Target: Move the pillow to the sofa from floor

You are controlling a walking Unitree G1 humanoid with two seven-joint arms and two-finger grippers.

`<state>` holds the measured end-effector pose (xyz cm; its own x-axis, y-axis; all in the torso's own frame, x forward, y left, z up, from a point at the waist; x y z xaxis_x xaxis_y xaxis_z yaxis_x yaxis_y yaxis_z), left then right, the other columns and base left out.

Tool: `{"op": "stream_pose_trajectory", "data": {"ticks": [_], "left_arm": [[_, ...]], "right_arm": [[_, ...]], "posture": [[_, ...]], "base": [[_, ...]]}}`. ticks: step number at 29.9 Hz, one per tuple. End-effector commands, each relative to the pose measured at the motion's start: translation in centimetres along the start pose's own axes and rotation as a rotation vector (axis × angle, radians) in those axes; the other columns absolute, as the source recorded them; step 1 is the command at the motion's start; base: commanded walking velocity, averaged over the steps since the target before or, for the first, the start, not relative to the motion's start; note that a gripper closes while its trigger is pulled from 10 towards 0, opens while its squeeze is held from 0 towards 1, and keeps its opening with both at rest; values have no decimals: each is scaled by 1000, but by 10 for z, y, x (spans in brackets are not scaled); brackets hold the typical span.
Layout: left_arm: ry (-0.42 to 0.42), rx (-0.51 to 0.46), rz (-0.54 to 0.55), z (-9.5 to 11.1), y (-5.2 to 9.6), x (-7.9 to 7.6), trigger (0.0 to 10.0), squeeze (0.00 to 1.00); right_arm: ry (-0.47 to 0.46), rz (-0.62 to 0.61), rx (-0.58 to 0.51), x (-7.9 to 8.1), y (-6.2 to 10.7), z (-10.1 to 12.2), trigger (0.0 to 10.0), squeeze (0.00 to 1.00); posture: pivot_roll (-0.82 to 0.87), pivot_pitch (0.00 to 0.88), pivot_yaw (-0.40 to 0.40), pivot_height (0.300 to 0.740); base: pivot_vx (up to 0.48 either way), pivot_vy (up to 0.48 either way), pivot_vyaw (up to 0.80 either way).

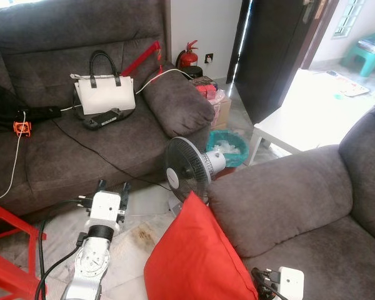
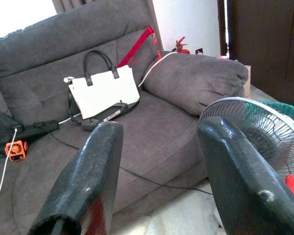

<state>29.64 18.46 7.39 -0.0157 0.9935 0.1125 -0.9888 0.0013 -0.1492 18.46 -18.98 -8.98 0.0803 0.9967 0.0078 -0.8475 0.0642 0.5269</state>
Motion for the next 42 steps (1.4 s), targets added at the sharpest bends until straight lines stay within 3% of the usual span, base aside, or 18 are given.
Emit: {"op": "stream_pose_trajectory", "data": {"ticks": [1, 8, 9, 10, 11, 13, 20, 23, 27, 32, 37, 42], "left_arm": [[9, 11, -3, 0, 4, -4, 10000, 0], [12, 22, -6, 5, 6, -6, 10000, 0], [14, 19, -2, 7, 5, -5, 10000, 0], [14, 12, -1, 9, 4, -4, 10000, 0], [13, 9, -3, 10, 3, -5, 10000, 0], [10, 10, -6, 12, 3, -5, 10000, 0], [9, 10, -14, 16, 0, -7, 10000, 0], [7, 10, -15, 17, 0, -7, 10000, 0], [3, 2, -20, 21, 0, -8, 10000, 0], [-10, 1, -40, 25, 9, -4, 10000, 0], [-9, 18, -52, 24, 14, -5, 10000, 0], [-10, 20, -57, 25, 14, -5, 10000, 0]], "right_arm": [[-13, -19, -15, -4, 1, 1, 10000, 0], [-21, -27, -28, -6, 2, 1, 10000, 0], [3, -36, -193, -12, -10, 41, 10000, 0], [48, -50, -440, -20, -21, 108, 10000, 0], [64, -55, -512, -22, -22, 131, 10000, 0], [72, -60, -566, -24, -23, 151, 10000, 0], [47, -44, -639, -23, -22, 179, 10000, 0], [59, -21, -645, -21, -17, 184, 10000, 0], [132, 5, -614, -22, -8, 172, 10000, 0], [183, 30, -565, -28, 22, 148, 10000, 0], [173, -22, -494, -38, 28, 128, 10000, 0], [138, -15, -501, -30, 26, 135, 10000, 0]], "posture": [[115, 0, -62, 740], [126, 0, -63, 740], [126, 0, -61, 740], [125, 0, -60, 740], [125, 0, -60, 740], [122, 0, -55, 740], [126, 0, -53, 740], [127, 0, -54, 740], [128, 0, -55, 740], [112, 0, -47, 740], [116, 0, -40, 740], [114, 0, -39, 740]], "base": [[0, 0, 0], [0, 0, 0], [0, 0, 0], [0, 0, 0], [0, 0, 0], [0, 0, 0], [0, 0, 0], [0, 0, 0], [0, 0, 0], [0, 0, 0], [0, 0, 0], [0, 0, 0]]}}
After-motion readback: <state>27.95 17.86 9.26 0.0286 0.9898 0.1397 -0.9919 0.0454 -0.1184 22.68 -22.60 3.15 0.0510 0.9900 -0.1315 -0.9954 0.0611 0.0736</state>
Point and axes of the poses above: a point about 5 cm out from each wrist's last joint towards the gripper, its own y axis pointing back from the gripper into the wrist, its own z axis along the axis of the wrist's last joint, x = y × z, the point moved 3 cm from there along -y, pointing out of the wrist towards the gripper, and after that the axes turned 10 degrees about y, right-handed, at the moved point
